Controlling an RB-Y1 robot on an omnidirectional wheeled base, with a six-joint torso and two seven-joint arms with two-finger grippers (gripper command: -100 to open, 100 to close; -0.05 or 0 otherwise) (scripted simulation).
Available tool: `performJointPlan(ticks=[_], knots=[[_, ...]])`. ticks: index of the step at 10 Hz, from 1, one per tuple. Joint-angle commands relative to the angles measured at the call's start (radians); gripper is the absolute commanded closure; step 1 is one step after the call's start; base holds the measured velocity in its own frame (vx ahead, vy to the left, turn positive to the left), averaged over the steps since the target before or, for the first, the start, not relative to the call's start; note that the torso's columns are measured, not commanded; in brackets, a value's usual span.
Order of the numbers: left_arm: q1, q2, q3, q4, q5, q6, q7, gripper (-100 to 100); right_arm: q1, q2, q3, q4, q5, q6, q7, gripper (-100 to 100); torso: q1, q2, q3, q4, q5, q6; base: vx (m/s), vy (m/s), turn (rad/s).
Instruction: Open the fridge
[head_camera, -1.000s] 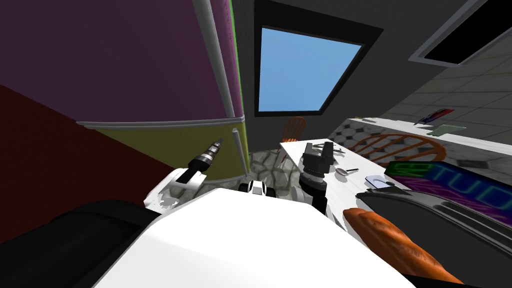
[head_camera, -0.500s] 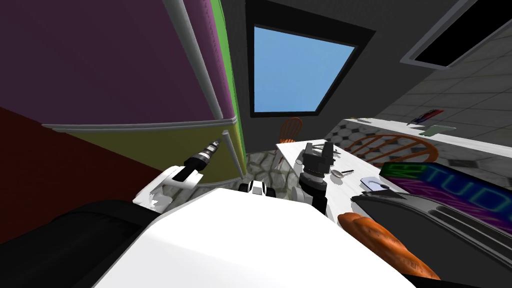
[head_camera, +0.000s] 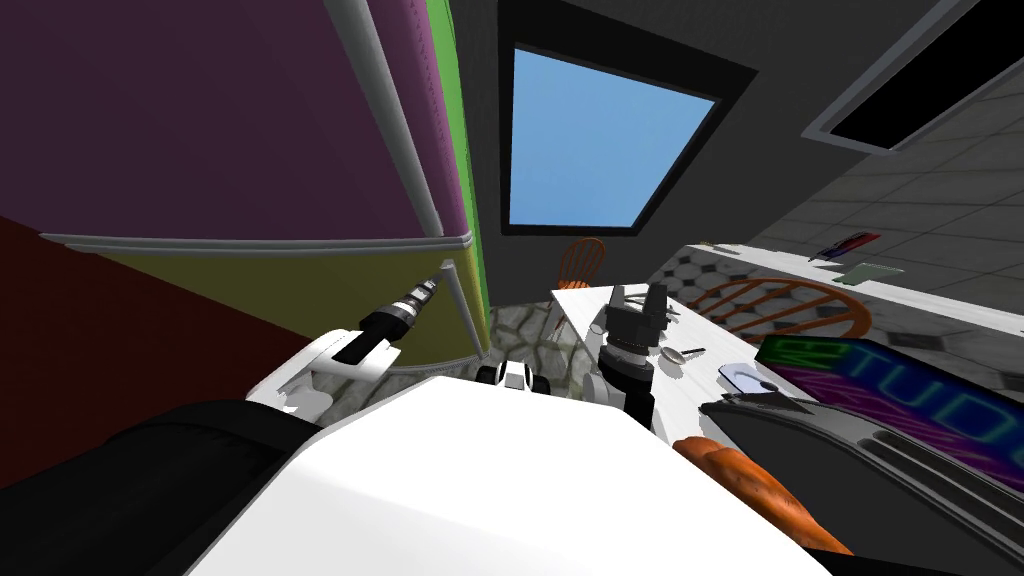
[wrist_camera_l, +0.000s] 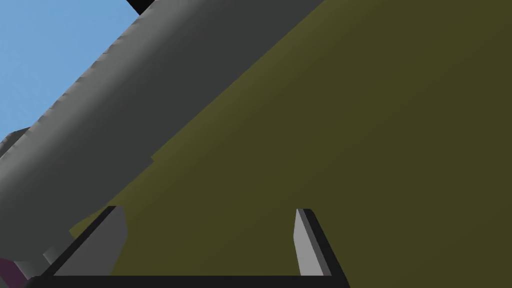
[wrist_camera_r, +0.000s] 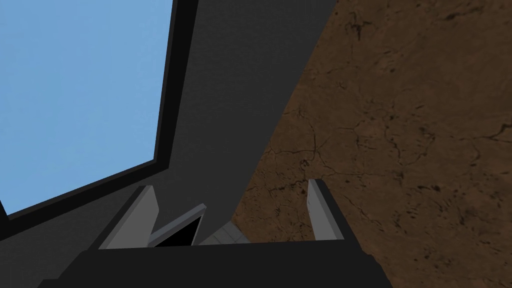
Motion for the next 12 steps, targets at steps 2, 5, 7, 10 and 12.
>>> performJointPlan(ticks=[2, 5, 7, 10, 12], knots=[[-0.013, 0.01, -0.002, -0.065, -0.003, 0.004, 0.001, -100, 0.0, 0.0, 0.0, 0.0, 0.0, 0.0, 0.0, 0, -0.003, 0.001, 0.001, 0.0, -0.001, 0.001, 0.008, -0.014, -0.007], [-0.006, 0.006, 0.008, -0.019, 0.008, 0.028, 0.005, -100, 0.0, 0.0, 0.0, 0.0, 0.0, 0.0, 0.0, 0, 0.007, 0.0, 0.001, -0.001, 0.003, -0.002, 0.008, 0.036, 0.036], [-0.004, 0.004, 0.003, -0.026, 0.0, 0.029, 0.003, 100, 0.0, 0.0, 0.0, 0.0, 0.0, 0.0, 0.0, 0, 0.008, 0.001, 0.002, -0.003, 0.006, -0.007, -0.004, -0.013, -0.021], [-0.009, 0.039, -0.014, -0.018, 0.012, -0.005, 0.017, 100, -0.001, 0.0, 0.0, 0.0, 0.0, 0.0, 0.0, 0, 0.029, 0.015, 0.011, 0.0, 0.013, -0.011, -0.224, 0.115, -0.092], [-0.014, 0.073, -0.03, -0.009, 0.024, -0.038, 0.031, 100, -0.001, 0.0, 0.0, 0.0, 0.0, 0.0, 0.0, 0, 0.018, 0.005, 0.005, -0.003, 0.01, -0.011, -0.305, 0.102, -0.106]])
